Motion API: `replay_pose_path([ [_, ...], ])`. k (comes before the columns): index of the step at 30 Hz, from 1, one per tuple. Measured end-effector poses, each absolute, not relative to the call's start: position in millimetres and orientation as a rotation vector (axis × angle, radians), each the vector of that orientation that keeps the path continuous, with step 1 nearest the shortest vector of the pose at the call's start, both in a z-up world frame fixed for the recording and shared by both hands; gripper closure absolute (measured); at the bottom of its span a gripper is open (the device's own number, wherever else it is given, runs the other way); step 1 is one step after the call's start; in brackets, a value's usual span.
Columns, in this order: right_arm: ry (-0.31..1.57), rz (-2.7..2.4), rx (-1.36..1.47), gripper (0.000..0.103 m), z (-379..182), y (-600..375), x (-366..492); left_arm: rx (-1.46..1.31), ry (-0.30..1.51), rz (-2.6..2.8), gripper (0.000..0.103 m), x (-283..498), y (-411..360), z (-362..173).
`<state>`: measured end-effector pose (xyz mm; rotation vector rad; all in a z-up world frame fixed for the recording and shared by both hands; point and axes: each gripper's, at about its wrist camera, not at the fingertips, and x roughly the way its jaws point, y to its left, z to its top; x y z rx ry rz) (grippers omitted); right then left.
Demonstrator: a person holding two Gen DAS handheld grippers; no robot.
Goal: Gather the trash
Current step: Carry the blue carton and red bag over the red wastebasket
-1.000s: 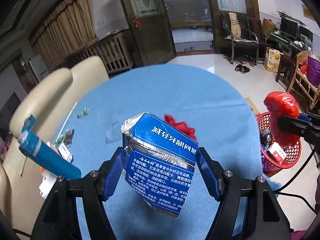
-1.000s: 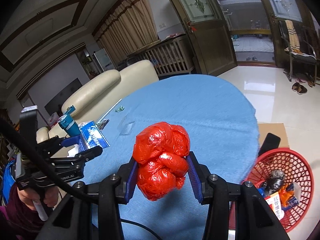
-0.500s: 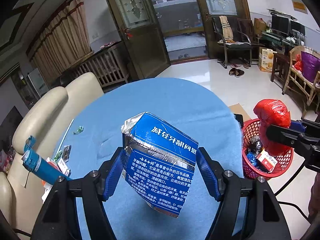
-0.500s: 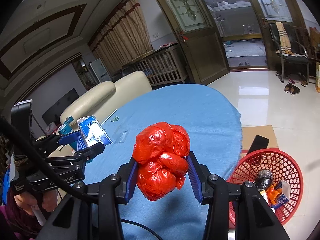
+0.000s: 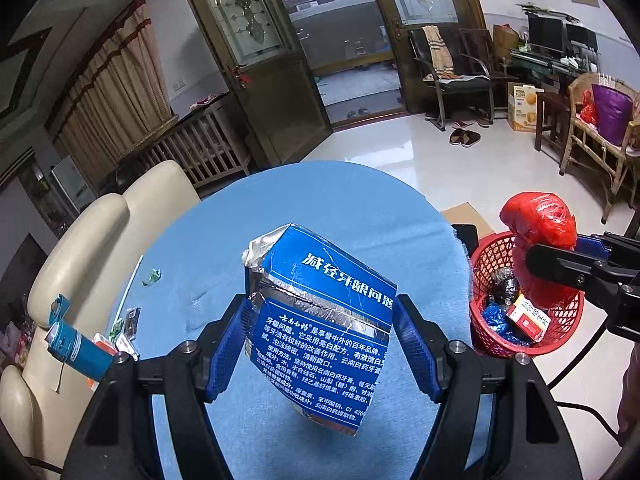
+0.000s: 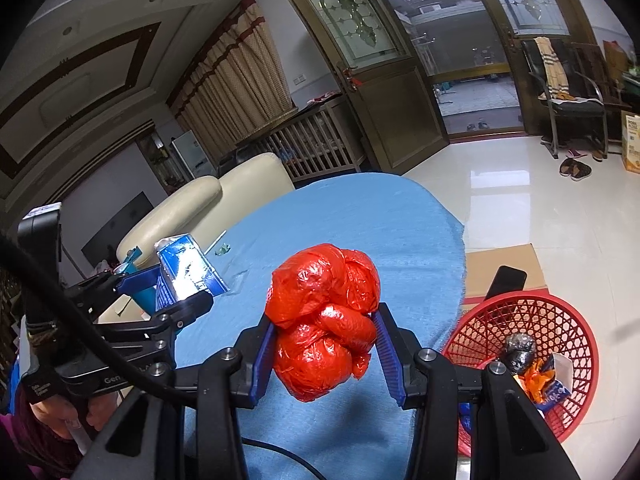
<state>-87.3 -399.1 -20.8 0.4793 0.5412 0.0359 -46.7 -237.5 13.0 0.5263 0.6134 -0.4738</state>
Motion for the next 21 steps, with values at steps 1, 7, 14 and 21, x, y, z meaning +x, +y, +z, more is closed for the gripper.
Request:
replay_pose_path([
  [1, 0.54, 0.033, 0.482, 0.054, -21, -401, -88, 0.531, 0.612, -0.476, 0.03, -48, -239, 13],
  [7, 0.535, 0.023, 0.496, 0.054, -23, -407, -93, 0.549, 0.603, -0.487, 0.03, -49, -242, 15],
  [14, 0.535, 0.009, 0.508, 0.054, -26, -413, -98, 0.563, 0.605, -0.497, 0.029, -50, -246, 15],
  [21, 0.54, -0.007, 0.522, 0.054, -29, -418, -103, 0.579, 0.607, -0.509, 0.029, -47, -248, 16],
])
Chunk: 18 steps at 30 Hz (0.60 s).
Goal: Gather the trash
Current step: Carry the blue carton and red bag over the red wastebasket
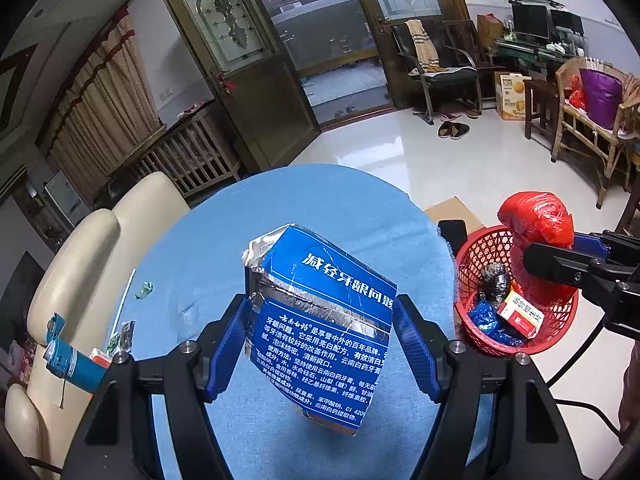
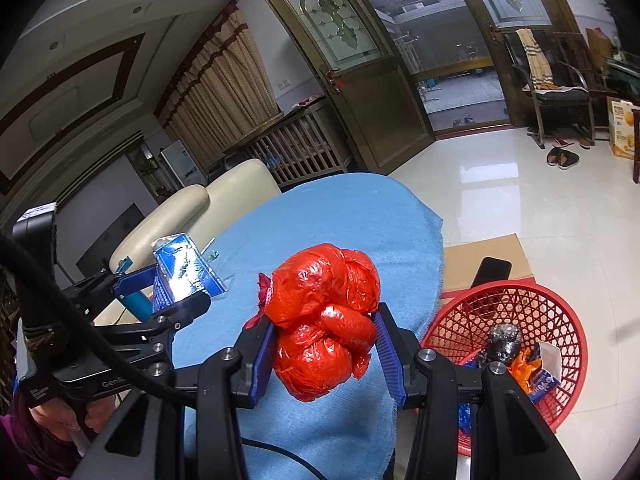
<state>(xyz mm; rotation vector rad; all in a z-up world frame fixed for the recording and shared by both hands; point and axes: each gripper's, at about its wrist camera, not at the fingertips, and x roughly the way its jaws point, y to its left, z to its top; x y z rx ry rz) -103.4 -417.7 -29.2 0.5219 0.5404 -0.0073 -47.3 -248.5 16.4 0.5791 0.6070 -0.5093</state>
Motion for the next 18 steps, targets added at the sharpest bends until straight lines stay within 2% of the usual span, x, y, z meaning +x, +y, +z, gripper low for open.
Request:
replay_pose_path([
  [18, 0.546, -0.042, 0.553, 0.054, -30, -427, -119, 0.601, 0.615, -0.549, 0.029, -42, -250, 19],
])
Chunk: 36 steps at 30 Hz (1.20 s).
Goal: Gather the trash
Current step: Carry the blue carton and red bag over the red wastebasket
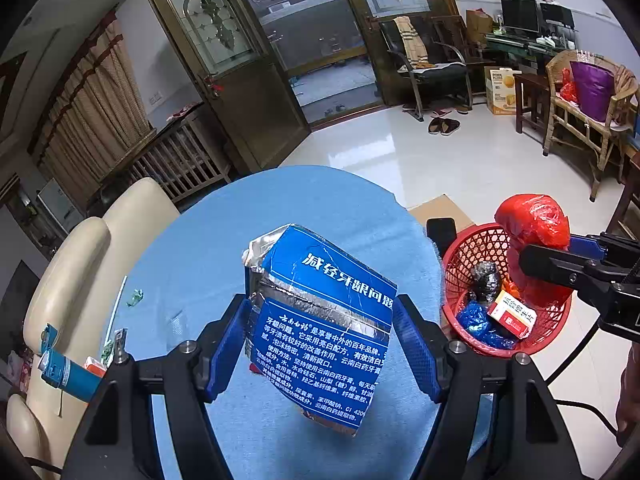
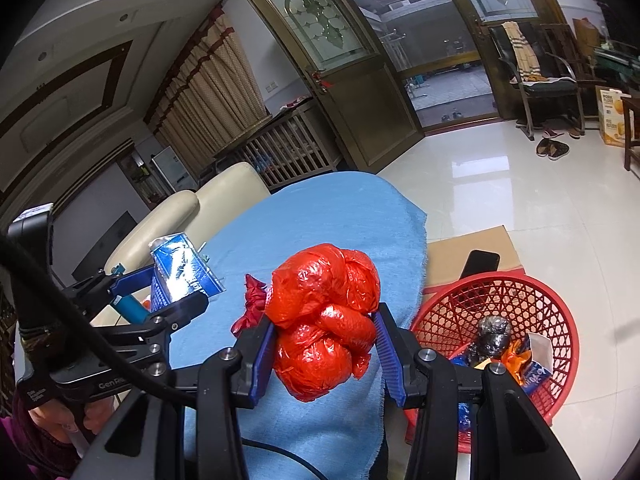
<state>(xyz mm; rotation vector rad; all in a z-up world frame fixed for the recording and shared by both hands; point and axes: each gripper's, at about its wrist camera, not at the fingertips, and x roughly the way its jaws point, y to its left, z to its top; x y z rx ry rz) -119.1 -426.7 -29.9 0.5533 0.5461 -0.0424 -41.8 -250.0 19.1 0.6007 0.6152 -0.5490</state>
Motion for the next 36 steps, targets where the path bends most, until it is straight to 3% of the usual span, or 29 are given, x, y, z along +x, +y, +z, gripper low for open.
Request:
replay_pose_path([
  [19, 0.567, -0.08, 0.581, 0.054, -30, -435, -127, 0.602, 0.655, -0.588, 0.029, -27, -247, 15],
  [36, 0.65, -0.097, 0.599, 0.054, -51, -428, -113, 0.533, 0.797, -0.616, 0.029, -22, -236, -26],
])
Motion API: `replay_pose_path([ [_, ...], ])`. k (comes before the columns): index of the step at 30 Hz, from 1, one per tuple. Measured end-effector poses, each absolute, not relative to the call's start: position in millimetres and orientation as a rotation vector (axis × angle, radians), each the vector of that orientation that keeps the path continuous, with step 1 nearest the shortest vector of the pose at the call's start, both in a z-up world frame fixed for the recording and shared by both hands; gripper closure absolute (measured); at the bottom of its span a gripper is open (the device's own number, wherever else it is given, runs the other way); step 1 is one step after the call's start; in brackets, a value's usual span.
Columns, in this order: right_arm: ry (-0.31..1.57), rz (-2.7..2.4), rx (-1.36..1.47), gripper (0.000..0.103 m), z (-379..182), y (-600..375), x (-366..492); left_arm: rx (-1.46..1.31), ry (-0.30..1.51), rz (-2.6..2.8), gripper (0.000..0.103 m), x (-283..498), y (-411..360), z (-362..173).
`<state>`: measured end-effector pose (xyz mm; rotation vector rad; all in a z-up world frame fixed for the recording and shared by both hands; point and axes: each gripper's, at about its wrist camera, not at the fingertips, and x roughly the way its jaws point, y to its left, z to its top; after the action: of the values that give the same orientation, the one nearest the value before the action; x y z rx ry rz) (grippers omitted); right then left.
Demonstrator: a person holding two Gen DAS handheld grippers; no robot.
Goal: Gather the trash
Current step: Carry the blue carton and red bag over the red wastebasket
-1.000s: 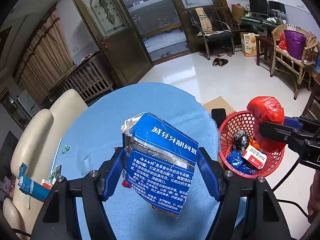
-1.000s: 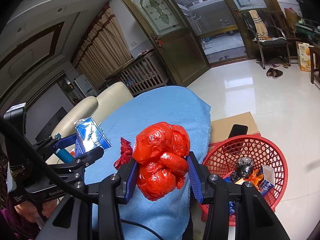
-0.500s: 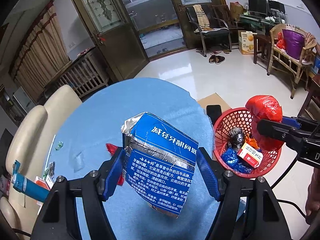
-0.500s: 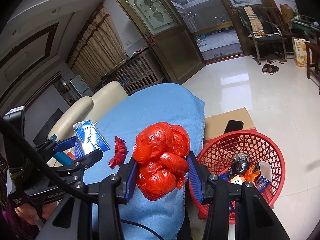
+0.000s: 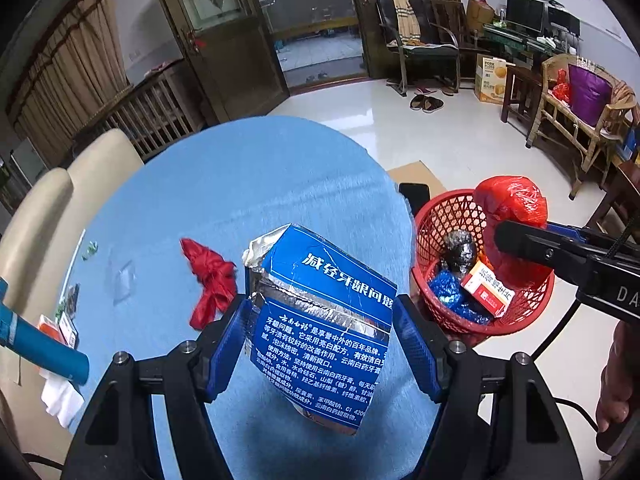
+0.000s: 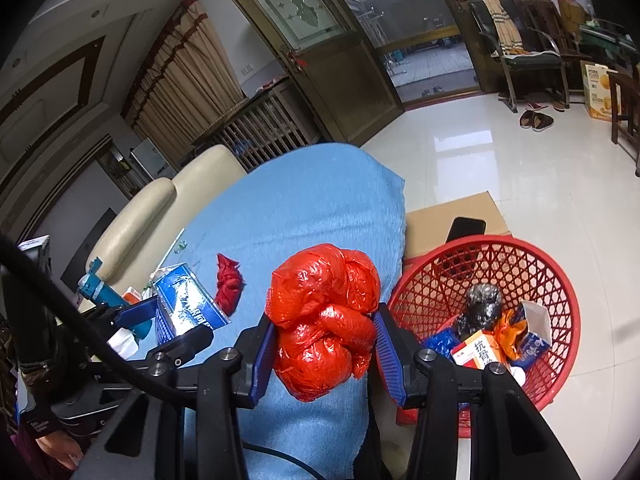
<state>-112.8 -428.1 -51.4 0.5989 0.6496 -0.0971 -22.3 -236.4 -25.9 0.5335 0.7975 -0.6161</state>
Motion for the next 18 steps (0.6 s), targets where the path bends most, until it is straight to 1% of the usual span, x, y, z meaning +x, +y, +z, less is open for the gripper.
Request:
replay_pose_path([
  [18, 0.734, -0.114, 0.635, 0.054, -82, -420, -94, 0.508, 0.882, -0.605, 0.029, -18, -228, -51],
])
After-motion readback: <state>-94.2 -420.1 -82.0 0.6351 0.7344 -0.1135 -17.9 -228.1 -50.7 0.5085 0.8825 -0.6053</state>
